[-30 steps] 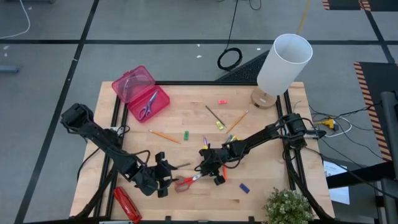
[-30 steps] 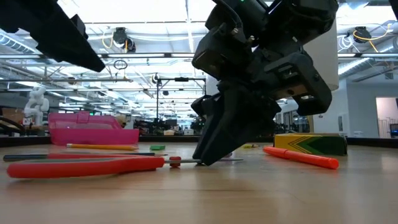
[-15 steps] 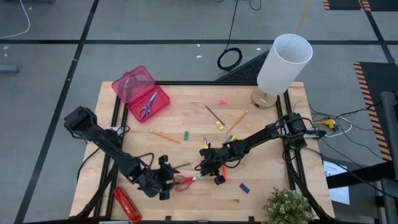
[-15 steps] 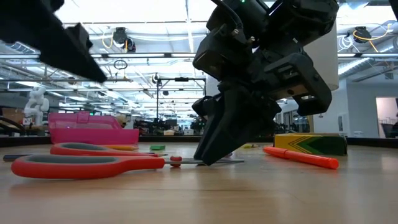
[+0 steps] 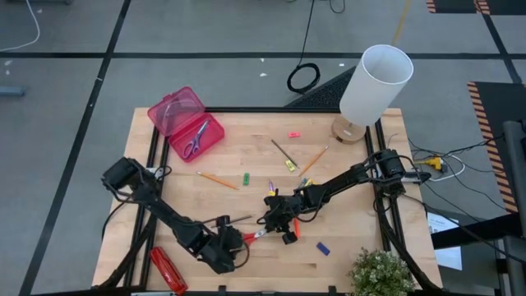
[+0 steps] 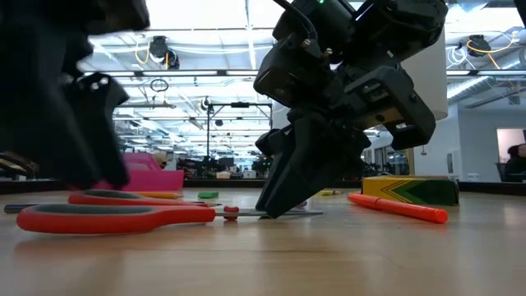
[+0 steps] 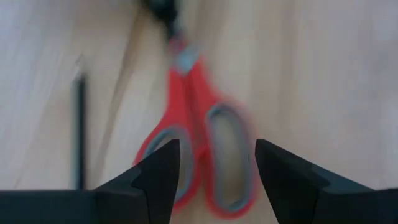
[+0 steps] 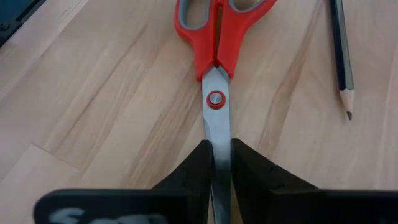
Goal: Pack school essentials
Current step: Put the red scissors into the pink supply box
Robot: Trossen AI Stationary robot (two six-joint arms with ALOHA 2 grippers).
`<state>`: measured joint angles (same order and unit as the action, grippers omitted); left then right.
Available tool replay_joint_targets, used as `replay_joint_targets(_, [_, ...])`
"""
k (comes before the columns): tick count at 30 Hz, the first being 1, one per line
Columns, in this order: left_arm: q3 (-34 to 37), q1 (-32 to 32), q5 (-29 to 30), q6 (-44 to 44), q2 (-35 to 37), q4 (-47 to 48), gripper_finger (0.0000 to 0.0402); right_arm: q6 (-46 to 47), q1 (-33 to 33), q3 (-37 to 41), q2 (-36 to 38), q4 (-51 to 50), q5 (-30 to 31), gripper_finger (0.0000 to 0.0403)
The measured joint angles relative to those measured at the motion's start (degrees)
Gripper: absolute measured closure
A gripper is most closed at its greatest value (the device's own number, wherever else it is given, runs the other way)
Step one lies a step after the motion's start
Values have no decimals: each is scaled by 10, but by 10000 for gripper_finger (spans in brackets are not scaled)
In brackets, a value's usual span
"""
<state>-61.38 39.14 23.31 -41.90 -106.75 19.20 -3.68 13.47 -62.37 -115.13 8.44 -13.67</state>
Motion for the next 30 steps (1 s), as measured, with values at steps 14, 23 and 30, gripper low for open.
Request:
replay_joint_targets(14, [-64,-29,-36,-56,-45,138,196,13,0,0,0,1,0,355])
replay_joint_targets(23, [-64,-33,-58,-31,-45,134,288,15,0,0,0,1,0,355])
replay_joint_targets(30, [-64,-33,-65,-12,-45,134,304,11,8,2,42,-33,5,315])
